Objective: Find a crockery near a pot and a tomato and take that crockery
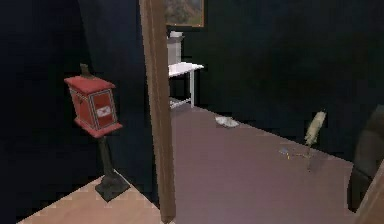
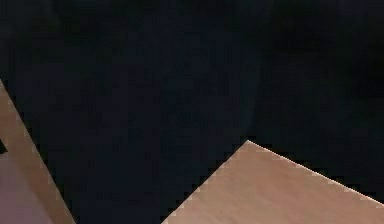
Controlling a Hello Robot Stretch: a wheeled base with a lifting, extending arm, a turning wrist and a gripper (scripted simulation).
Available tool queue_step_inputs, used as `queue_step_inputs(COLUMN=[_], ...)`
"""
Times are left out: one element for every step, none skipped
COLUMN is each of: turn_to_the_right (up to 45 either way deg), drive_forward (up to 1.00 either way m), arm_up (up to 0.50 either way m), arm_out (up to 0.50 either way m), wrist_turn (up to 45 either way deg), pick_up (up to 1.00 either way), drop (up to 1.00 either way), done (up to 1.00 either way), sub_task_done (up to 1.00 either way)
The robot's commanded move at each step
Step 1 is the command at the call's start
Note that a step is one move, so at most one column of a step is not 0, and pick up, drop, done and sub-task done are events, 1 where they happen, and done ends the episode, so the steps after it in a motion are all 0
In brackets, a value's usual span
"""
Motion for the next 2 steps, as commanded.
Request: queue_step_inputs(turn_to_the_right=[-45.0, -15.0], drive_forward=[0.0, 0.0], arm_up=[0.0, 0.0], arm_out=[0.0, 0.0], wrist_turn=[0.0, 0.0], pick_up=[0.0, 0.0], drop=[0.0, 0.0], done=[0.0, 0.0], sub_task_done=[0.0, 0.0])
